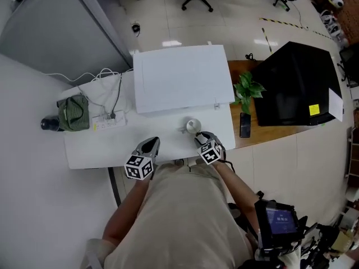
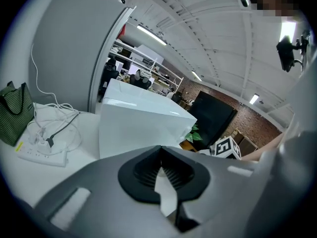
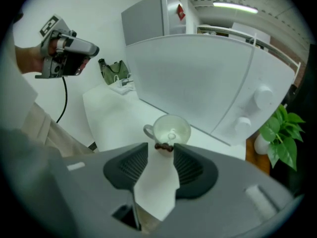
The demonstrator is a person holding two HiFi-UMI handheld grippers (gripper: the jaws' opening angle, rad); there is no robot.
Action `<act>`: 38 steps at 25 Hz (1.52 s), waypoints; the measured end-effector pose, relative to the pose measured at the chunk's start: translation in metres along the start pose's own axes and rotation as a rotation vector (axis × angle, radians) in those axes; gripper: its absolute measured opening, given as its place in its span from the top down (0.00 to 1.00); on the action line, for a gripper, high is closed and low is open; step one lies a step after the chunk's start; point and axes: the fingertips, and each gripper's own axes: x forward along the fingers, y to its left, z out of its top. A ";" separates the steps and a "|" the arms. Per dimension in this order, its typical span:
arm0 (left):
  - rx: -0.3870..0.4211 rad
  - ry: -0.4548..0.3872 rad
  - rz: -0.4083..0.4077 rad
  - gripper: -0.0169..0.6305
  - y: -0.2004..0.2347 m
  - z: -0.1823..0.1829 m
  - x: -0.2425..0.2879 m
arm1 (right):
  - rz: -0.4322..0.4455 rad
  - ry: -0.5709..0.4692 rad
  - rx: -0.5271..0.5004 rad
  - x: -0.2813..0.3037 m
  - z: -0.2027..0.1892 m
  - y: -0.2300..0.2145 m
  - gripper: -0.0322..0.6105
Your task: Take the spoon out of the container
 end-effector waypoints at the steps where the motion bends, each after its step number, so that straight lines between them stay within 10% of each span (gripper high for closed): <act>1: 0.004 -0.007 0.011 0.97 0.003 0.005 0.001 | 0.005 0.001 -0.003 0.004 0.001 0.000 0.71; 12: -0.065 -0.068 0.108 0.97 0.005 0.022 0.008 | 0.047 0.007 -0.075 0.012 0.009 0.001 0.75; 38: -0.023 -0.056 0.050 0.97 -0.010 0.019 0.012 | -0.013 -0.246 0.085 -0.103 0.069 -0.059 0.76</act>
